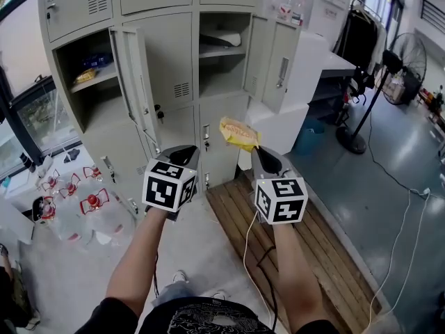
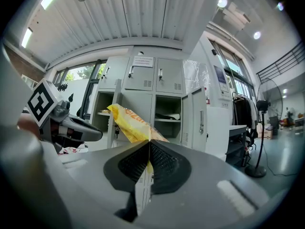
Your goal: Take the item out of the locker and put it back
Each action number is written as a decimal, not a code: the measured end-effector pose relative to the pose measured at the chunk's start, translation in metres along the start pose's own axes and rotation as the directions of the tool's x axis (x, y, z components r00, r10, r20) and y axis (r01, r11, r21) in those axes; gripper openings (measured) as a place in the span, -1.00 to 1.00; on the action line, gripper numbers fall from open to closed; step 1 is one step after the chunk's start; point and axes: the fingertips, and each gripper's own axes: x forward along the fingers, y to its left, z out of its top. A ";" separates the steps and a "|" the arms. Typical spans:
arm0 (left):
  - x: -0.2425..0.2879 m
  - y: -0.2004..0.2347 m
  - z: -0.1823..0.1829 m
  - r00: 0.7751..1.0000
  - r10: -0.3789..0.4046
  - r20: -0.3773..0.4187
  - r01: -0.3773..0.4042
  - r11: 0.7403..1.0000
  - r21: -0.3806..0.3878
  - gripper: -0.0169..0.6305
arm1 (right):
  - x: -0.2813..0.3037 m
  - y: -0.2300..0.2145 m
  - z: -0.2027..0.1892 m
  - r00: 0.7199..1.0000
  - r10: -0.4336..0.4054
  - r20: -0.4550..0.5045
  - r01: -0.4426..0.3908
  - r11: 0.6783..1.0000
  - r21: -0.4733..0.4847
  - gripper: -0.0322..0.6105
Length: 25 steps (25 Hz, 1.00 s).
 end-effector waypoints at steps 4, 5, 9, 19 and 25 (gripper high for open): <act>0.015 0.002 0.001 1.000 -0.009 -0.001 0.009 1.000 0.001 -0.95 | 0.010 -0.009 -0.003 1.000 -0.007 -0.005 0.007 1.000 0.002 -0.82; 0.020 0.004 0.000 1.000 -0.011 -0.002 0.011 1.000 0.001 -0.95 | 0.014 -0.011 -0.004 1.000 -0.009 -0.006 0.009 1.000 0.001 -0.82; 0.043 0.013 -0.001 1.000 -0.019 -0.004 0.019 1.000 -0.008 -0.95 | 0.034 -0.022 -0.009 1.000 -0.022 -0.012 0.022 1.000 0.000 -0.81; 0.124 0.062 0.011 0.998 -0.057 -0.003 0.056 0.998 -0.018 -0.95 | 0.126 -0.048 -0.014 0.998 -0.042 -0.045 0.042 0.999 0.002 -0.82; 0.164 0.095 0.030 0.997 -0.080 0.016 0.081 0.997 -0.016 -0.95 | 0.178 -0.062 -0.007 0.996 -0.069 -0.056 0.069 0.998 -0.004 -0.82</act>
